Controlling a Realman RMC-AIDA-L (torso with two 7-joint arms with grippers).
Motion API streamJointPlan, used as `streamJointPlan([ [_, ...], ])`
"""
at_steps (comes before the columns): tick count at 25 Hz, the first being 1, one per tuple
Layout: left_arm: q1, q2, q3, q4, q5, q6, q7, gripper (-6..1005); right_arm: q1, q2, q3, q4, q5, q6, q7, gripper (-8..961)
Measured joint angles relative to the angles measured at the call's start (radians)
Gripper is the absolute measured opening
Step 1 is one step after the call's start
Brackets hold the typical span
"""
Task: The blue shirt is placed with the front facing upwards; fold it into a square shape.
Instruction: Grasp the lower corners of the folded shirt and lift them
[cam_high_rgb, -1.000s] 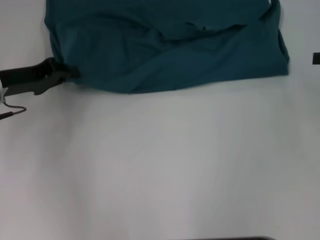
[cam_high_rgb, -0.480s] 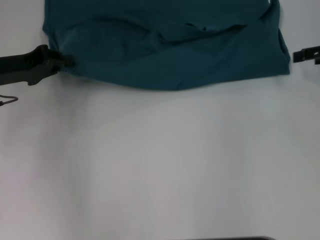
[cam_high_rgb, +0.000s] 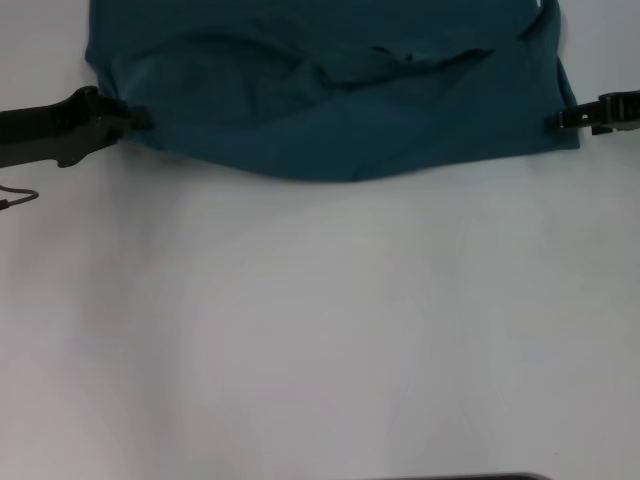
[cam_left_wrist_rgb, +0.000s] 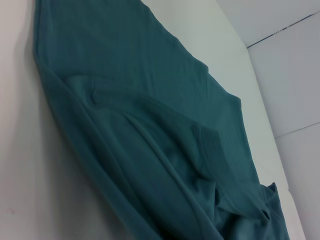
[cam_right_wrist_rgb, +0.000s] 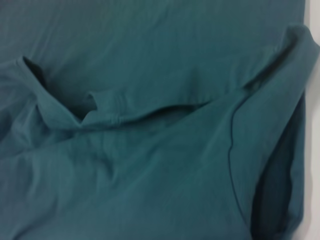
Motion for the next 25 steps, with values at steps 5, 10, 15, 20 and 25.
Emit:
streamJointPlan([
  [5,0.000,-0.004,-0.011,0.000,0.000,-0.006,0.002,38,0.002,0.023,-0.023,0.014,-0.003,0.062,-0.007,876],
  [10,0.000,-0.005,-0.014,0.000,-0.001,-0.007,0.003,38,0.004,0.040,-0.048,0.029,0.000,0.104,-0.010,875],
  [15,0.000,-0.006,-0.015,0.001,-0.001,-0.007,0.004,38,0.009,0.046,-0.059,0.029,0.004,0.111,-0.012,873],
  [20,-0.001,-0.009,-0.015,0.001,-0.003,-0.008,0.003,38,0.012,0.050,-0.058,0.029,0.017,0.107,-0.013,872],
  [25,-0.006,-0.009,-0.015,0.001,-0.004,-0.005,0.000,38,0.002,0.047,-0.058,0.020,0.050,0.099,-0.005,870],
])
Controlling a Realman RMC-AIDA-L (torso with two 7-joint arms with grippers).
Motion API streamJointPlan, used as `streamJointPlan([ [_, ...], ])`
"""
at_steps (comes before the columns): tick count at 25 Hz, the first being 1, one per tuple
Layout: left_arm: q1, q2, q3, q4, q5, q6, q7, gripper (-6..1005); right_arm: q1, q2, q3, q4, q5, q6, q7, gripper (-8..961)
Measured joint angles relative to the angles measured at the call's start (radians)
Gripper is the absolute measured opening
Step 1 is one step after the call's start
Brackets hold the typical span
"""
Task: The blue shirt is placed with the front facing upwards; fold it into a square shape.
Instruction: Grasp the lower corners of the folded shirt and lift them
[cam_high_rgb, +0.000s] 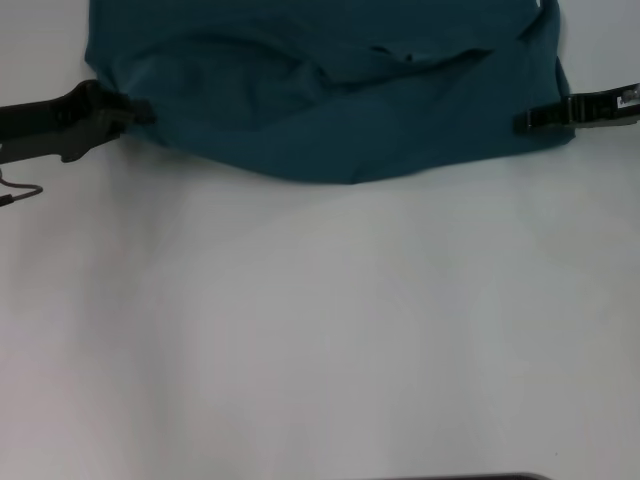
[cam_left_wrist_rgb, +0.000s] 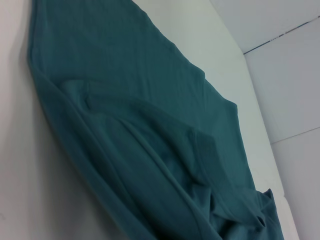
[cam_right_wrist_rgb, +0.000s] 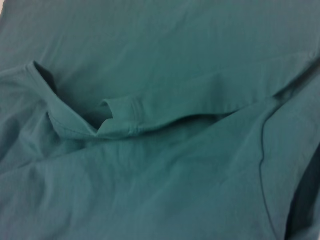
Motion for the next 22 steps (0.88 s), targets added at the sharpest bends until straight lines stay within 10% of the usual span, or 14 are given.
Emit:
streamJointPlan([
  [22,-0.007,0.039,0.012,0.003,0.067,0.104,-0.013,39,-0.008,-0.031,-0.028,-0.081,-0.029,-0.172,0.056,135],
])
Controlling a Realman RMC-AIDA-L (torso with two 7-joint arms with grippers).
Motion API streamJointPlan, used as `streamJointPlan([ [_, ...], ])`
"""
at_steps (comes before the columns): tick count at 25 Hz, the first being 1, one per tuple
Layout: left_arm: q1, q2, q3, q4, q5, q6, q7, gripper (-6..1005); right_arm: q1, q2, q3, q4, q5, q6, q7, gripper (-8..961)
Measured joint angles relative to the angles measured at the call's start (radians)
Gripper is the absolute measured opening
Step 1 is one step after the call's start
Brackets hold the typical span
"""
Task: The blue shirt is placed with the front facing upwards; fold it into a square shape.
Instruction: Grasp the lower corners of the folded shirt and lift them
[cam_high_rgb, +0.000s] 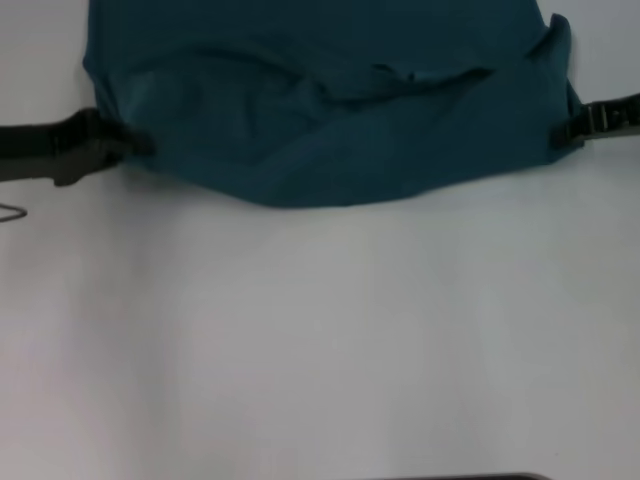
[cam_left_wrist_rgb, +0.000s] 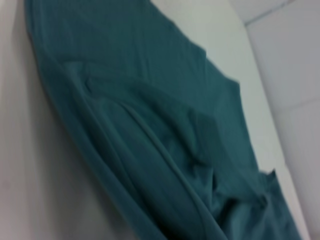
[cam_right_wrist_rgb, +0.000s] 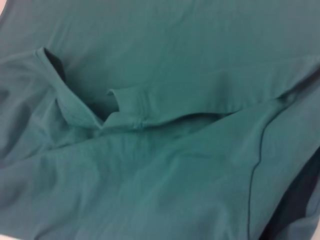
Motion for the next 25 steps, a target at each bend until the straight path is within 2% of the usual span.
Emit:
streamJointPlan([
  [5,0.014,0.025,0.000,-0.011,0.054,0.119,-0.002,39,0.001,-0.011,-0.001,-0.062,-0.044,-0.161,0.027,58],
  [10,0.055,0.035,-0.003,-0.041,0.098,0.246,-0.003,39,-0.002,0.006,-0.008,-0.101,-0.147,-0.279,0.045,44],
  [16,0.105,0.031,-0.007,-0.091,0.139,0.395,-0.004,39,-0.012,0.029,-0.044,-0.119,-0.184,-0.432,0.033,44],
  [22,0.149,0.027,-0.006,-0.098,0.175,0.474,0.004,39,-0.039,0.053,-0.085,-0.121,-0.190,-0.512,0.010,43],
  [25,0.182,0.022,-0.004,-0.104,0.188,0.506,0.006,39,-0.050,0.057,-0.089,-0.121,-0.193,-0.543,-0.007,43],
])
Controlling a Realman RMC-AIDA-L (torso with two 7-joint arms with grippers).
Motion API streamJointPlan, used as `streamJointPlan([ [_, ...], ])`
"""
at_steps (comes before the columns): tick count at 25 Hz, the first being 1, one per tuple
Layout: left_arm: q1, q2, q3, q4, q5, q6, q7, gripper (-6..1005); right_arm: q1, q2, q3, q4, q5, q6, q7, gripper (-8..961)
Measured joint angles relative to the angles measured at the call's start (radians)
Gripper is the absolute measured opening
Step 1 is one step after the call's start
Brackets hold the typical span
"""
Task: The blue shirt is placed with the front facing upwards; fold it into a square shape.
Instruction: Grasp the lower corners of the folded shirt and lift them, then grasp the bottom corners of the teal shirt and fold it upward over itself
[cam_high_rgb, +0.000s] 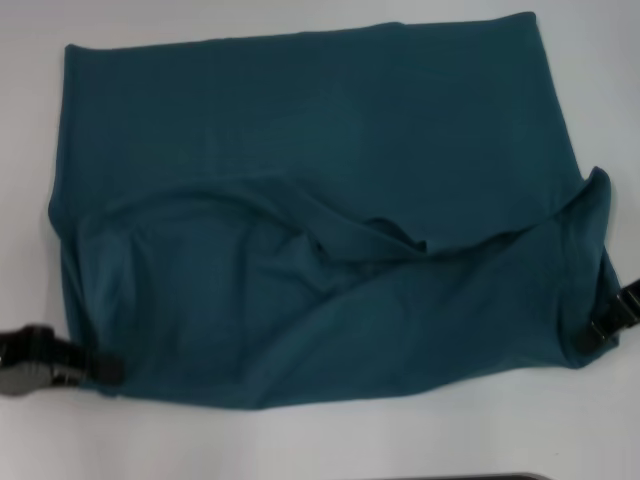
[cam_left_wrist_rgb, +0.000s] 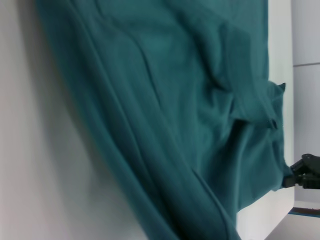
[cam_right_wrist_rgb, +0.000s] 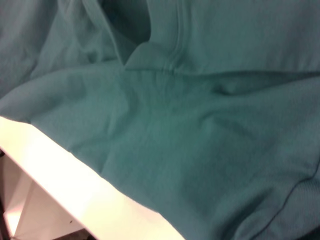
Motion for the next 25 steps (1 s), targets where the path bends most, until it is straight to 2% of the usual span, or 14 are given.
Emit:
streamJointPlan([
  [5,0.049,-0.004,0.000,-0.007,0.024,0.021,0.008,39,-0.022,-0.003,0.000,0.000,-0.002,-0.027,-0.018,43],
  [9,0.056,-0.007,-0.011,-0.013,0.039,0.064,0.047,39,-0.028,-0.014,0.023,0.000,0.008,-0.063,-0.047,44],
  [12,0.053,-0.009,-0.047,-0.028,0.012,0.113,0.088,39,-0.026,-0.040,0.068,0.002,0.063,-0.082,-0.071,44],
  [13,0.048,-0.006,-0.065,-0.030,0.002,0.124,0.094,39,-0.025,-0.058,0.083,0.010,0.104,-0.083,-0.071,44],
  [17,0.000,0.030,-0.136,-0.015,-0.022,0.127,0.087,37,-0.017,-0.128,0.123,0.054,0.273,-0.078,-0.068,43],
  [19,-0.034,0.051,-0.171,0.005,-0.023,0.122,0.077,37,-0.010,-0.154,0.153,0.068,0.333,-0.061,-0.064,43],
  [20,-0.075,0.076,-0.197,0.039,-0.021,0.099,0.063,37,-0.006,-0.162,0.170,0.070,0.351,-0.051,-0.060,43],
  [21,-0.075,0.076,-0.197,0.039,-0.021,0.099,0.063,37,-0.001,-0.166,0.188,0.071,0.360,-0.035,-0.056,43],
  [25,-0.150,0.100,-0.206,0.066,-0.017,0.003,0.012,38,0.023,-0.172,0.260,0.073,0.372,0.047,-0.035,43],
])
